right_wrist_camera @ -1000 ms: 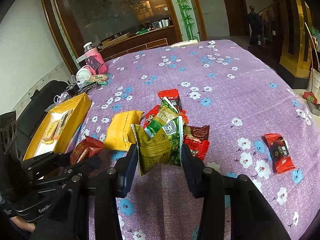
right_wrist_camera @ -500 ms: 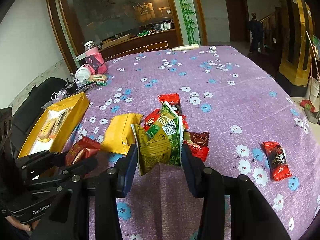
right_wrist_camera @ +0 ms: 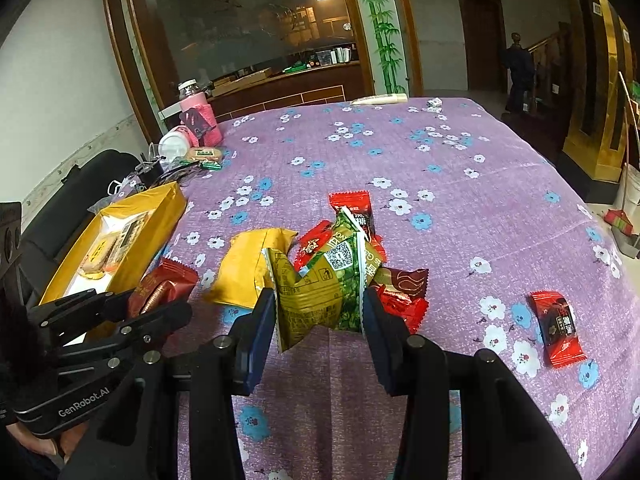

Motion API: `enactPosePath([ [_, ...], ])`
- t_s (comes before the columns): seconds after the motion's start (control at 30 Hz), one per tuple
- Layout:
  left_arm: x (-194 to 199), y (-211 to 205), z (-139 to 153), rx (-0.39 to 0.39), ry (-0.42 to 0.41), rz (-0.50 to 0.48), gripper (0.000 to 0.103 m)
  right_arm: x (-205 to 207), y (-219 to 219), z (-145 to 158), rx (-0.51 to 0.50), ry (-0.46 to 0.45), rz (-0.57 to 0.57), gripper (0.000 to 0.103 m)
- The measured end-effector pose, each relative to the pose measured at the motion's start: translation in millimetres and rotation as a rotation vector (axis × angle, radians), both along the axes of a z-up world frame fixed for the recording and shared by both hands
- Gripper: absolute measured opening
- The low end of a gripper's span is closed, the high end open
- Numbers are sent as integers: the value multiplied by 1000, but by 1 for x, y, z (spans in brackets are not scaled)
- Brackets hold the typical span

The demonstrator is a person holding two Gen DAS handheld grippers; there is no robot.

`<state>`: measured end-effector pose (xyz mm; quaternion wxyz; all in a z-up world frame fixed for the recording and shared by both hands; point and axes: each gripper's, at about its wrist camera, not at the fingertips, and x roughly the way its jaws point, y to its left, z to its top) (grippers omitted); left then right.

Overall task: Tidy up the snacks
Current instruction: 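Carry the red candy pack and green snack pack toward the white box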

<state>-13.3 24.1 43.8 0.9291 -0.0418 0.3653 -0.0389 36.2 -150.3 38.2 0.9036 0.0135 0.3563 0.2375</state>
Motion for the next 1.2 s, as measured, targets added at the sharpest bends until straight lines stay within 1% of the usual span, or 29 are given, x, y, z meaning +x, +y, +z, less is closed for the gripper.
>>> enactPosePath([
  [0.3, 1, -1, -2, 1, 5, 3, 35, -1, -3, 2, -4, -19, -26, 42],
  [0.5, -2, 2, 1, -4, 0, 14, 35, 1, -12, 2, -13, -28, -95, 42],
  [0.63, -14, 4, 11, 0, -28, 13, 35, -6, -23, 4, 26, 0, -138, 42],
  [0.7, -19, 8, 18, 2, -45, 19, 35, -15, -24, 6, 47, 6, -135, 42],
  [0.97, -35, 34, 34, -31, -79, 68, 36, -41, -4, 11, 55, 20, -80, 42],
  [1.2, -52, 74, 40, -51, -98, 156, 36, -57, 24, 24, 49, -4, -13, 42],
])
